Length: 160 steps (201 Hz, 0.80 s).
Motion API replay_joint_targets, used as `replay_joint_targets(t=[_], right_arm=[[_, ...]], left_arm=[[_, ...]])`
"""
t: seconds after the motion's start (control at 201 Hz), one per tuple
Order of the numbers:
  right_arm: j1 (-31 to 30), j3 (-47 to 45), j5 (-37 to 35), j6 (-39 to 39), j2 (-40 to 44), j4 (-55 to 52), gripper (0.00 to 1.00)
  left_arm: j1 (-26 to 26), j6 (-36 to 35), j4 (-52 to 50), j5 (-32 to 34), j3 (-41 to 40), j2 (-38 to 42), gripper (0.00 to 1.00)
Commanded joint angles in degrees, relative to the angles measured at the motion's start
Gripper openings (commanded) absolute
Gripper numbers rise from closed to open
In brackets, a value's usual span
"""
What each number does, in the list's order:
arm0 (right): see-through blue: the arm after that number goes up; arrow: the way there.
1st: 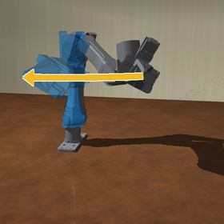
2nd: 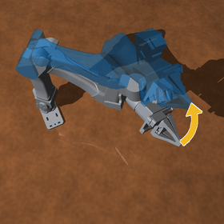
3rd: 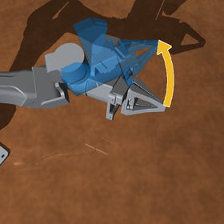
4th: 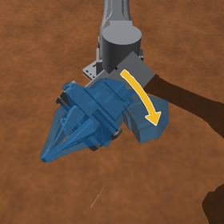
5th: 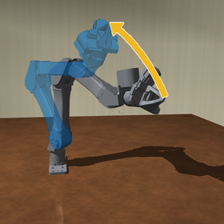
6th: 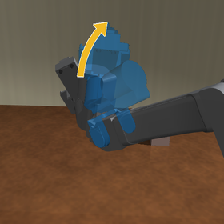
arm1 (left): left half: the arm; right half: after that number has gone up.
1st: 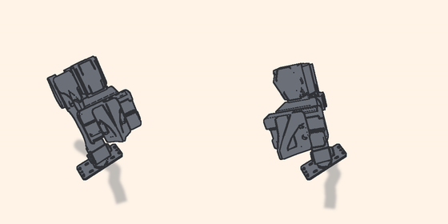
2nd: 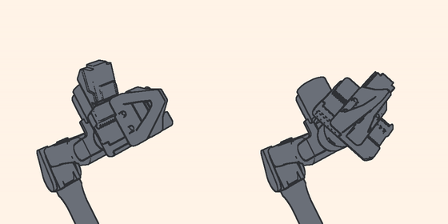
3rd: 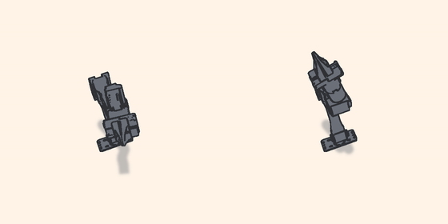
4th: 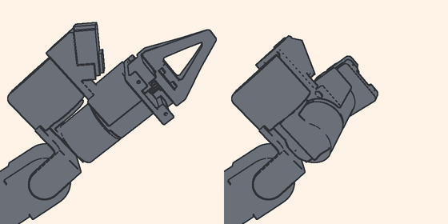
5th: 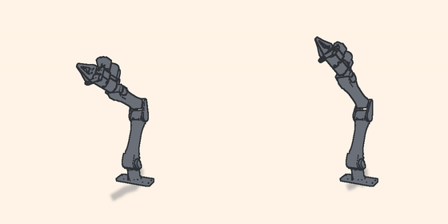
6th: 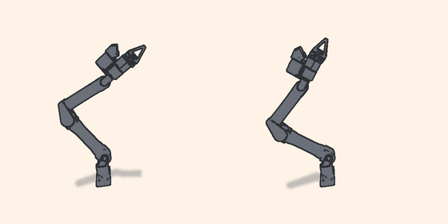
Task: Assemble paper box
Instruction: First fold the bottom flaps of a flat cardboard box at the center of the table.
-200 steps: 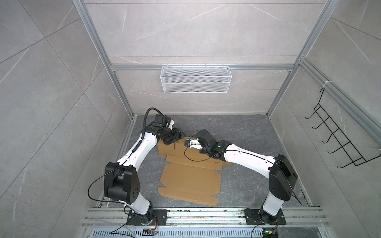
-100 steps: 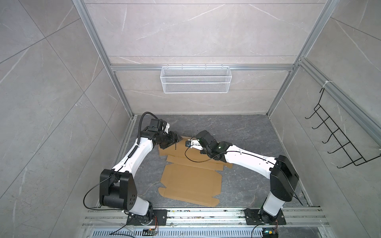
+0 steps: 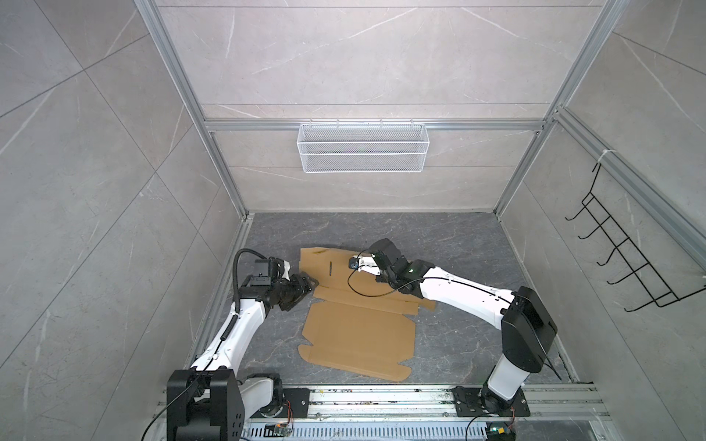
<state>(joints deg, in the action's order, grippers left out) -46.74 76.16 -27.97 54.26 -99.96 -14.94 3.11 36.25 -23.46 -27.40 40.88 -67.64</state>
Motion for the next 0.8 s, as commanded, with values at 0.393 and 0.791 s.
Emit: replay_joint_targets(t=[0.393,0.791], right_arm=[[0.12,1.05,1.16,0.11,0.39,-0.88,0.00],[0.12,0.66,1.42,-0.15,0.47,-0.93,0.00]], left_arm=[[4.84,-0.59,18.16,8.98,-1.33,-14.49,0.80],[9.11,0.34,27.51,9.52,-1.64,-21.36,0.79]])
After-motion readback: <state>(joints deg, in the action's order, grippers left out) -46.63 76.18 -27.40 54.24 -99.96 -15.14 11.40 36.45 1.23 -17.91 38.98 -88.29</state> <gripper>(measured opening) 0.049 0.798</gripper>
